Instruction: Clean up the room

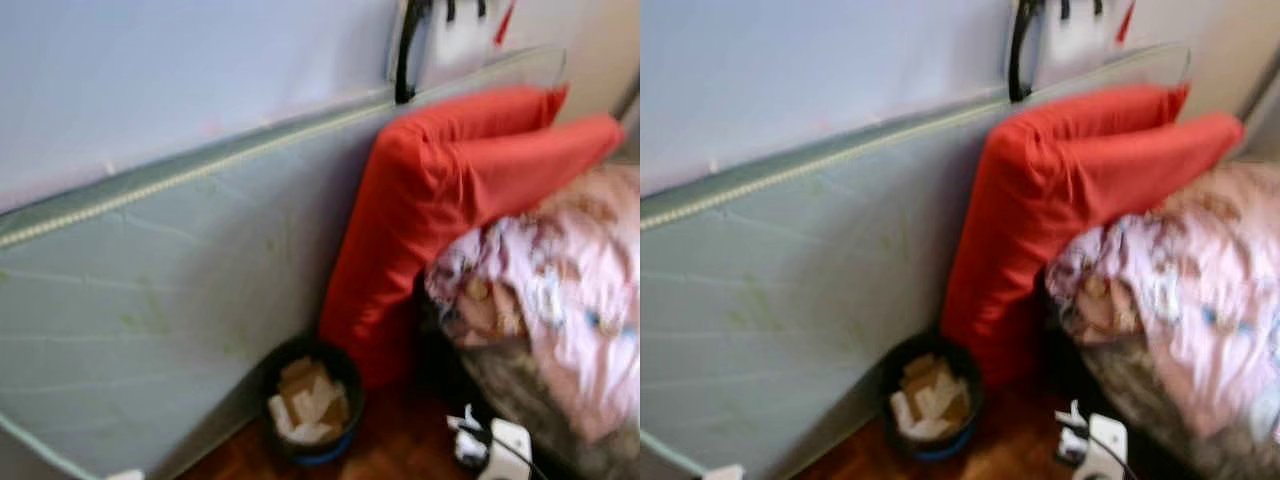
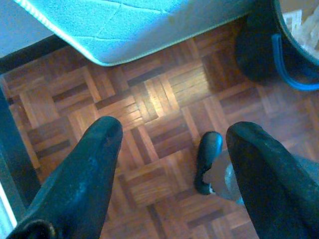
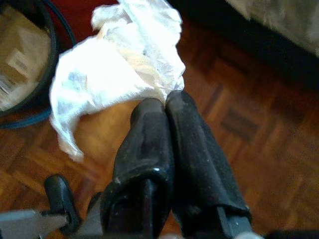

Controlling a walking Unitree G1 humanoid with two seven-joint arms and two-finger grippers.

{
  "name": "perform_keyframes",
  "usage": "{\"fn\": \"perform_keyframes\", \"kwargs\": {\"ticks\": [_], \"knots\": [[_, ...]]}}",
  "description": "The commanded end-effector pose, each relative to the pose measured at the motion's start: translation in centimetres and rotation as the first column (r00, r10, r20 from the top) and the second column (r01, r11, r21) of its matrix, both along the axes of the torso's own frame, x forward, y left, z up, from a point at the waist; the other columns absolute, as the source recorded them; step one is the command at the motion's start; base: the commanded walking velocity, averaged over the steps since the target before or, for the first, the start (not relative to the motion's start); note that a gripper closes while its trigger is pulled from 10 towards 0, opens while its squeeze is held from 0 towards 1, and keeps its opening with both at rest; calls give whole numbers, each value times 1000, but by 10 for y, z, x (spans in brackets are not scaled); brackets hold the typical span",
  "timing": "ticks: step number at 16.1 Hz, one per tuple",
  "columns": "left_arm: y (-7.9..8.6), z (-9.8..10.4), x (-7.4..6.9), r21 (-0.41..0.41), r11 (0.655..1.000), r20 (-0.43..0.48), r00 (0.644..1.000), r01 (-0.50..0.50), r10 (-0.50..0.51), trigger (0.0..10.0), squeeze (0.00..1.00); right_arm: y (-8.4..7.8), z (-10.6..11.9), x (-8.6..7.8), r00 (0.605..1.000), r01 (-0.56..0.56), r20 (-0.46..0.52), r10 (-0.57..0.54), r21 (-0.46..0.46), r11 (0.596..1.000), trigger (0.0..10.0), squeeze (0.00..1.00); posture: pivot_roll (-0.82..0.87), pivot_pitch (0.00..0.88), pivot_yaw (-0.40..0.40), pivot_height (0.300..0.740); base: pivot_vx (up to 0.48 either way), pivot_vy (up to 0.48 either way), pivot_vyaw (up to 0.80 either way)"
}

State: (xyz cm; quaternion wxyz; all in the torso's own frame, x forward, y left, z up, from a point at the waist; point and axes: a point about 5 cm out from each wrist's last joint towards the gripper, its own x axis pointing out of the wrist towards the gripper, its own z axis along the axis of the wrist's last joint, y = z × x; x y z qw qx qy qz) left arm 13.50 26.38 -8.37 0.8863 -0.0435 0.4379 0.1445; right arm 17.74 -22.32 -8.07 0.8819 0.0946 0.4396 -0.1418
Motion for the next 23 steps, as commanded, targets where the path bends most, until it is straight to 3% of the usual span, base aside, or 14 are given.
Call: {"fn": "perform_keyframes", "kwargs": {"ticks": [1,8,13,21,23], "knots": [[-2,-2,-3,-6,1000,-19,1000,1,-1,10000,0,-1,0,-1,1000,3,-5,-3,-2,1000,10000,0,61,0,-43,720,0,337,0],[-3,0,2,-4,1000,-3,1000,12,-12,10000,0,0,-1,-2,1000,-8,-15,8,-3,1000,10000,0,57,0,-40,720,0,182,0],[0,-1,-5,-14,1000,-2,1000,-5,5,10000,0,3,-1,-2,999,-34,-13,34,-1,999,10000,0,66,0,-44,720,0,0,0],[-13,-4,0,-46,999,12,1000,-19,19,10000,0,4,-3,-4,997,-69,-18,69,3,998,10000,0,64,0,-43,720,192,0,800],[-13,-4,-1,-48,999,11,1000,-21,22,10000,0,5,-3,-4,993,-111,-31,110,-11,994,10000,0,57,0,-42,720,321,0,0]]}}
